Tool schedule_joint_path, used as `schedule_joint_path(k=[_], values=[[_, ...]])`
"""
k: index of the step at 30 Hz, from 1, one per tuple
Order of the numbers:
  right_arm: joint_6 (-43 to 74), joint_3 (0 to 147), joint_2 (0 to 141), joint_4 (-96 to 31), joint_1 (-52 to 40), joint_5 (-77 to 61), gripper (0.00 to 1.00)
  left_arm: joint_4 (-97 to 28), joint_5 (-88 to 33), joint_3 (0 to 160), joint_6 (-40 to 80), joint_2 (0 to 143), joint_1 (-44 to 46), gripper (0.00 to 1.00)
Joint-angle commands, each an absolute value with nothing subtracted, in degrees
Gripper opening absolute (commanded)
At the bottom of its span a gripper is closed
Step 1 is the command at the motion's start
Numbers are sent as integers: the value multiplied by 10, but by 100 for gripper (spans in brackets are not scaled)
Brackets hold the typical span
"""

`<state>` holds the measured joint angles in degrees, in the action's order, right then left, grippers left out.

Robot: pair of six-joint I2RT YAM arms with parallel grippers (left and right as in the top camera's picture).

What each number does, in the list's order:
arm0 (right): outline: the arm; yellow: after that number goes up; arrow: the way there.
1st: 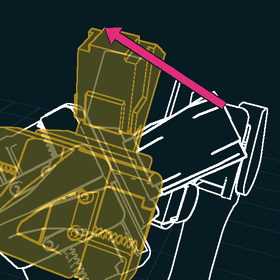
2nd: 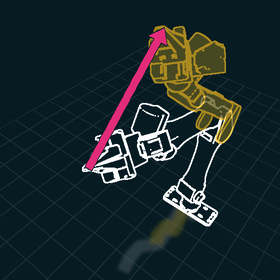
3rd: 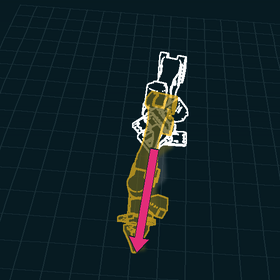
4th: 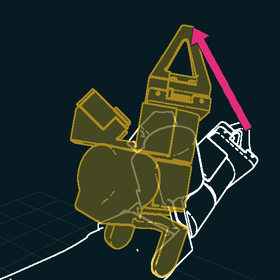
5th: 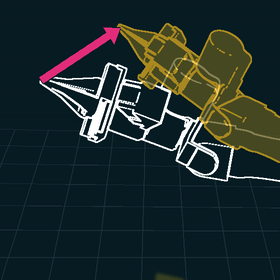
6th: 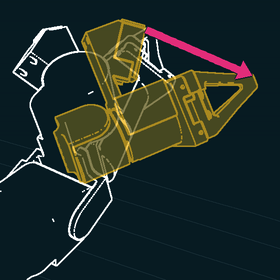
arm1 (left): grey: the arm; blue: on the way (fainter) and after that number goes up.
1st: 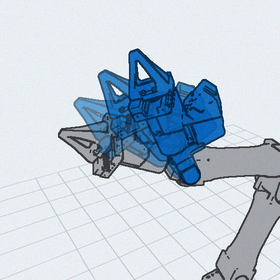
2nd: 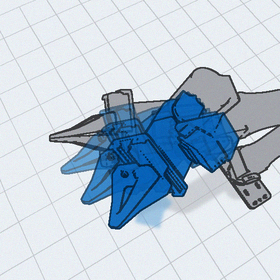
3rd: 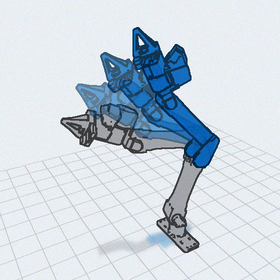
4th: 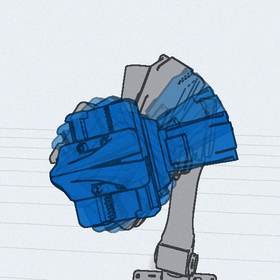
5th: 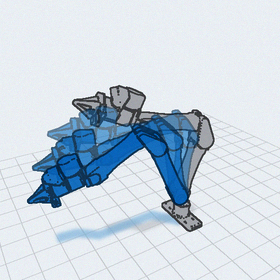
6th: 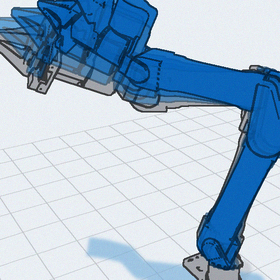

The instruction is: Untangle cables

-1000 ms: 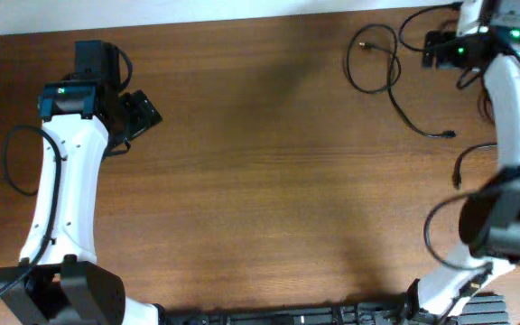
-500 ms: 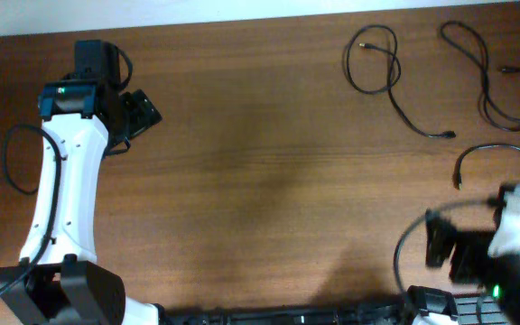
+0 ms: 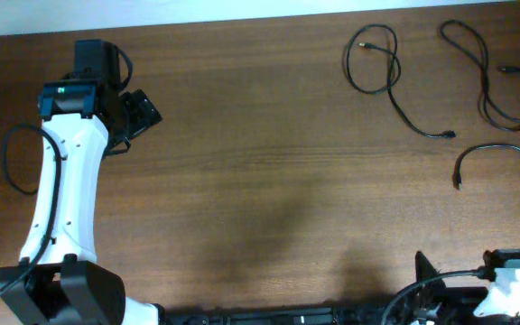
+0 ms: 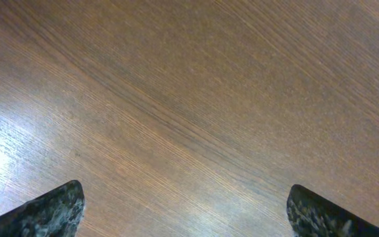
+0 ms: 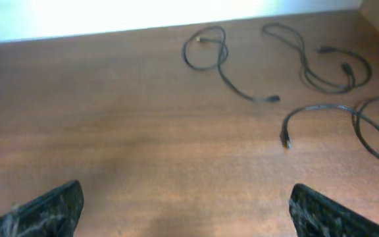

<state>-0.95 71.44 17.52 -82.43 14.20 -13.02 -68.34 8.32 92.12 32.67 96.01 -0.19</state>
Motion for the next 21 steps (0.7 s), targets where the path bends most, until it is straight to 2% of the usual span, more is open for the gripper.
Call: schedule_joint_path(k=[1,5,12,18,21], values=[[16,687,171,-780,139,-135,99,-684,83,925,334,956,-5,99],[25,596,143,-627,139,-159,99,-684,83,925,334,956,-5,99],[25,293,3,-347,138,-234,99,-684,83,925,334,956,-5,99],[39,208,2,-303,138,-238,99,-684,83,925,334,956,-5,99],[77,142,2,-230,119,-238,99,-684,83,925,334,956,-5,99]])
